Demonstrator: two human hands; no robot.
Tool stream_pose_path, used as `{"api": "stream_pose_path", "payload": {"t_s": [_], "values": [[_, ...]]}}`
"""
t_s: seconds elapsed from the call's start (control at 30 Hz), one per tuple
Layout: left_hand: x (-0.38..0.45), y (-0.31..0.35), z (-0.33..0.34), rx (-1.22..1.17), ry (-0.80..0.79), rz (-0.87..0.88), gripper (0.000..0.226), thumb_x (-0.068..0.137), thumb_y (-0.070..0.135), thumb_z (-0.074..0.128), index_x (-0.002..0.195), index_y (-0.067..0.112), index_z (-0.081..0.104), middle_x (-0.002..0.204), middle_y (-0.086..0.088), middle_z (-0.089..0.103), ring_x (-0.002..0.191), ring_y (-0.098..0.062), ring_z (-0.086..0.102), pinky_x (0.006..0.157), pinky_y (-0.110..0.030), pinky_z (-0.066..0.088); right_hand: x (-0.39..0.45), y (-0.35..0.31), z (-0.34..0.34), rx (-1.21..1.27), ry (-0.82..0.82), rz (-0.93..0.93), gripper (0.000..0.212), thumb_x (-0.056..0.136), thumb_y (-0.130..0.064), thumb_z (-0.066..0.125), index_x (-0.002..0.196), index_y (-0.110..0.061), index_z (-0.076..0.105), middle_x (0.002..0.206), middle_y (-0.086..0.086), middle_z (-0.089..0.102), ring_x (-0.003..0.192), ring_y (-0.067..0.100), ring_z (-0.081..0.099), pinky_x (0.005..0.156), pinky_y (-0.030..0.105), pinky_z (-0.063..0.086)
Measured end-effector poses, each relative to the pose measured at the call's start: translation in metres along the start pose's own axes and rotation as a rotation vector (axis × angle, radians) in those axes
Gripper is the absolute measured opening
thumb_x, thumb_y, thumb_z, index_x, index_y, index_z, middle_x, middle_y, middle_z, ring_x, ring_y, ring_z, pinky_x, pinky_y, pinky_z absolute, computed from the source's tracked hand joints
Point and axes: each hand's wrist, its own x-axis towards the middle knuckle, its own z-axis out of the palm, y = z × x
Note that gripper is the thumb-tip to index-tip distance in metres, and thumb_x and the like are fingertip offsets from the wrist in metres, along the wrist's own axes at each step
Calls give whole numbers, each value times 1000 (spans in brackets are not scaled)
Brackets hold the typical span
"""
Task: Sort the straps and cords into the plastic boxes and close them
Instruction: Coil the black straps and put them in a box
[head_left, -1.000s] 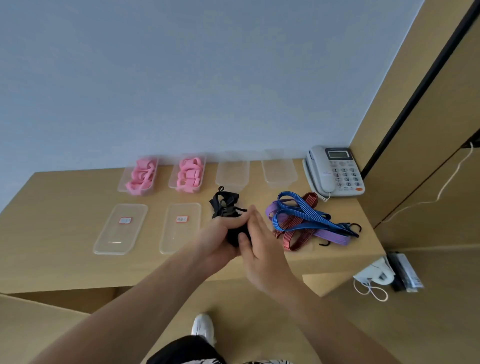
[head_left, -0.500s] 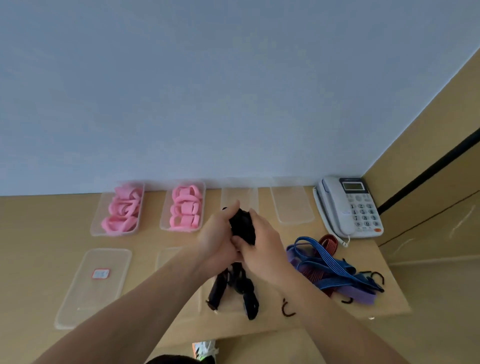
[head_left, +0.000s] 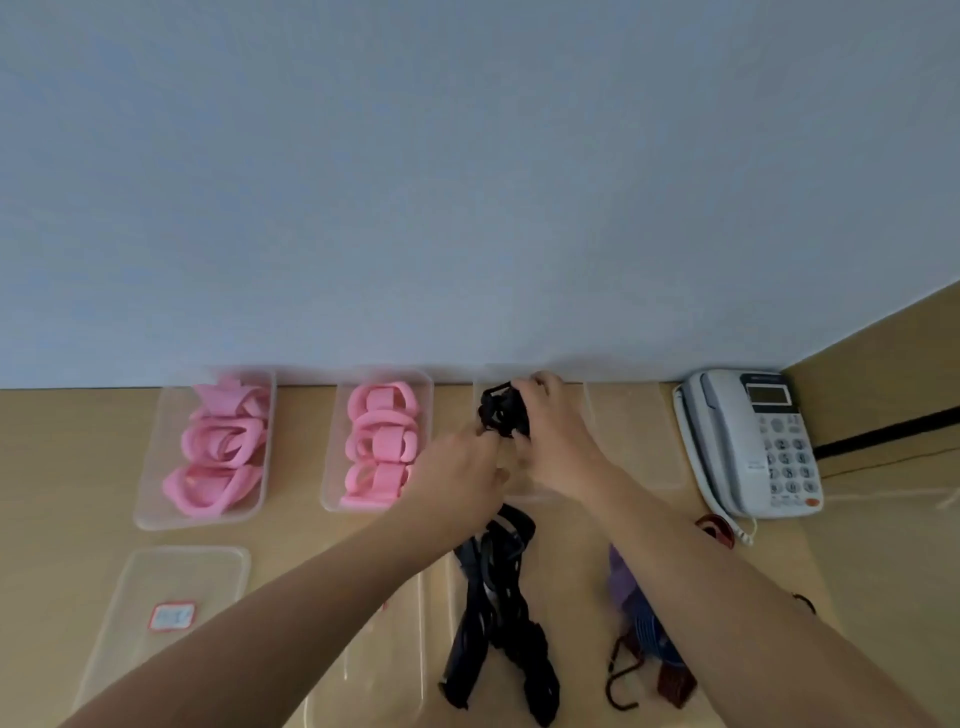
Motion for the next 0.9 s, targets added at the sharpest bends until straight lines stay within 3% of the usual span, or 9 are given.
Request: {"api": "stream_pose_path", "payload": {"t_s": [0.1,0.2,0.3,0.47,0.57,0.63,0.67,0.77,0.9], "values": [[2,-9,12,112,-35,101,16,92,20,61,104,9,65,117,-8,60,105,-26,58,82,-37,53,11,5,14,-174,-53,-10,55,84,-7,69,132,-18,44,141,5,30,95,29,61,75,41,57],[2,-14,18,77,4,138,16,92,22,66,93,6,66,110,-8,62,103,-25,55,79,-34,49,21,10,22,-378,-88,-75,71,84,-15,74,146,-15,39,153,5,32,139,32,39,113,42,40],[3,-13,16,27,83,204,10,82,13,75,90,8,72,95,-6,68,92,-25,60,76,-37,55,20,11,22,-592,-121,-106,82,93,-47,54,156,-9,19,161,9,22,152,32,7,125,52,2],[3,-15,19,-68,90,212,15,90,12,63,102,18,72,101,-1,66,95,-22,58,82,-37,53,3,19,23,-599,-255,-60,89,91,-57,19,156,-9,-16,164,16,-24,148,35,-31,121,63,-3],[3,-16,20,-56,110,178,15,84,11,69,99,10,68,99,-6,68,92,-26,60,79,-40,54,-1,16,15,-621,-176,-97,82,91,-54,14,159,-8,10,166,17,7,152,38,3,118,60,20],[2,-15,20,-48,99,163,26,78,8,76,103,3,70,102,-12,71,95,-30,64,82,-40,56,-2,14,13,-606,-11,-140,65,95,-48,40,148,-10,44,138,13,50,122,34,46,93,46,45],[1,-15,20,-47,95,154,30,77,9,78,106,2,70,105,-13,71,98,-31,65,85,-39,55,-2,16,16,-560,78,-164,54,95,-41,54,139,-10,55,118,11,57,102,30,53,79,41,49],[1,-15,21,-67,89,147,40,73,7,83,110,-1,68,108,-14,70,97,-33,66,82,-38,53,3,17,24,-285,100,-128,23,94,-15,66,116,-8,65,93,9,55,71,28,57,54,36,47],[2,-15,21,-77,92,150,39,75,6,80,110,1,65,110,-12,67,95,-32,64,78,-34,49,11,12,38,-227,126,-69,10,82,0,71,79,-8,65,80,7,54,58,27,53,51,29,32]]}}
